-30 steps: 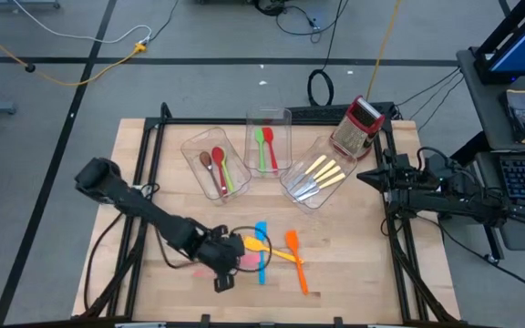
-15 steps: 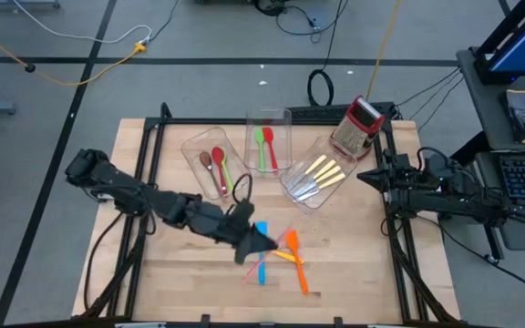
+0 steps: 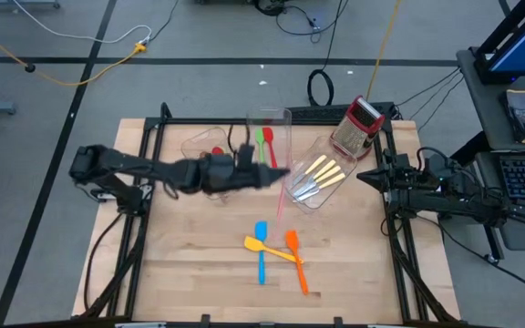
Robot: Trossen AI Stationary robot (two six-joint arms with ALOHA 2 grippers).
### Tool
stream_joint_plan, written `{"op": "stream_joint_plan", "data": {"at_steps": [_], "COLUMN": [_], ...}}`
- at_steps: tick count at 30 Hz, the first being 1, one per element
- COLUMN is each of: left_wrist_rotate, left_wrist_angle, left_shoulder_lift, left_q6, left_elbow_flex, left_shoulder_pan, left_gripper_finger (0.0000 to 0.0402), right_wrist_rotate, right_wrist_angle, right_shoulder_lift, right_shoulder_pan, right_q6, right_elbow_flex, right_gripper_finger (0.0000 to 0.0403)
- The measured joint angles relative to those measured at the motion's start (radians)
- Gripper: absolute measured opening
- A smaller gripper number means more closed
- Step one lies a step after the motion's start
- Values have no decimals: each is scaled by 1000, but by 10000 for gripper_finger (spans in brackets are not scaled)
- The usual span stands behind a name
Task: Pick & Place Kitchen Items
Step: Put the pink spatula into the middle transparent bin
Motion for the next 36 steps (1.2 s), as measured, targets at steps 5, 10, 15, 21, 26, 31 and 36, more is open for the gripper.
{"op": "stream_joint_plan", "data": {"at_steps": [5,10,15,21,26,31,36], "left_wrist_rotate": [-4,-34,-51,-107,-151,-196,-206], "left_wrist_angle": [-10,-32,-100,-147,-164,-169,-171], "left_shoulder_lift": [1,4,4,4,4,4,49], "left_q6": [71,110,123,182,244,303,294], "left_elbow_flex": [0,0,1,1,1,1,2], "left_shoulder_pan": [137,267,364,428,446,444,444], "left_gripper_finger": [9,9,9,9,9,9,9], "right_wrist_rotate": [1,2,2,2,2,2,2], "right_wrist_angle": [0,0,0,0,0,0,0], "right_shoulder_lift": [0,0,0,0,0,0,0], "right_shoulder_pan": [0,0,0,0,0,0,0], "right_q6": [0,0,2,3,18,33,45], "right_elbow_flex": [0,0,0,0,0,0,0], "right_gripper_finger": [0,0,0,0,0,0,0]}}
